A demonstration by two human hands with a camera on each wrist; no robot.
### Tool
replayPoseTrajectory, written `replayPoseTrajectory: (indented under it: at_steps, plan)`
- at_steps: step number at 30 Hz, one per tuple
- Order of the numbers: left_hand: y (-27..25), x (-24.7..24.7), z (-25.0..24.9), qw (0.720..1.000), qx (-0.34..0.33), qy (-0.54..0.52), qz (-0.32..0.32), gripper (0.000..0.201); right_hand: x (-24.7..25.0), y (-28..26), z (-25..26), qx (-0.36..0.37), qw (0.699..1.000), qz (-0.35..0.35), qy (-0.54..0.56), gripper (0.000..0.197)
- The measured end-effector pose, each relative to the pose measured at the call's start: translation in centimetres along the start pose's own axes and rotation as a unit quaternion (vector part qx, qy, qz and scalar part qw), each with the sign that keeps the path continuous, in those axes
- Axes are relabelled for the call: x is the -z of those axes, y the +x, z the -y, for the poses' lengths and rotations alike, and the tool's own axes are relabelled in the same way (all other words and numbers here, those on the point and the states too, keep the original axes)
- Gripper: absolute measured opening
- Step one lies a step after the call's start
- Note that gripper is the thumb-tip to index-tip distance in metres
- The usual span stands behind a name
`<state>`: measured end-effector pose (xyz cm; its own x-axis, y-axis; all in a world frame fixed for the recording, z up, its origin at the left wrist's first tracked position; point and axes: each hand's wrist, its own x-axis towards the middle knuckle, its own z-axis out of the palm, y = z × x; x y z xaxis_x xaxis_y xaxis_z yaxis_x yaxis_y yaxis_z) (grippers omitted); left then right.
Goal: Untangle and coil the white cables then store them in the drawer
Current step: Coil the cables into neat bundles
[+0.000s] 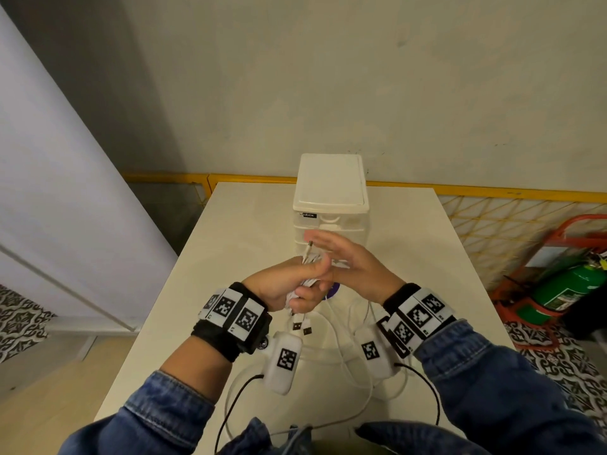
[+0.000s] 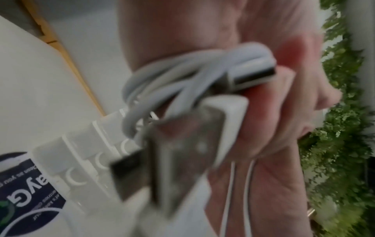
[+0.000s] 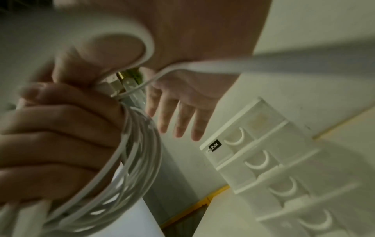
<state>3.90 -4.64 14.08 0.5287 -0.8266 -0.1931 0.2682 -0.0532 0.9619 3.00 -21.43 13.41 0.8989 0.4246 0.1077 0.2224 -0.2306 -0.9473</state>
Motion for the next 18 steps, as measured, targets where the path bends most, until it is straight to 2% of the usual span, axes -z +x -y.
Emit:
replayPoseTrajectory:
  at_steps: [4, 7, 11, 14, 18]
  plan:
    - [0.2, 0.1, -0.2, 0.998, -0.018, -0.052, 0.023, 0.049, -0.6, 0.1, 0.2, -0.001, 0.997, -0.021, 0.075, 0.027]
    - [0.0, 0.3, -0.4, 0.999, -0.013, -0.049, 0.012, 0.044, -0.9, 0.3, 0.0, 0.012, 0.996, -0.059, 0.069, 0.027]
    - [-0.2, -0.4, -1.1, 0.993, -0.017, 0.063, -0.096, 0.021, -0.6, 0.5, 0.2, 0.027, 0.994, -0.080, 0.072, 0.029]
    - [0.3, -0.8, -1.7, 0.979, -0.026, 0.137, -0.147, 0.027, -0.2, 0.6, 0.4, 0.035, 0.991, -0.101, 0.079, 0.026]
    - [0.9, -1.5, -1.8, 0.982, -0.036, 0.076, -0.172, 0.030, 0.0, 0.9, 0.2, 0.041, 0.987, -0.144, 0.057, 0.026]
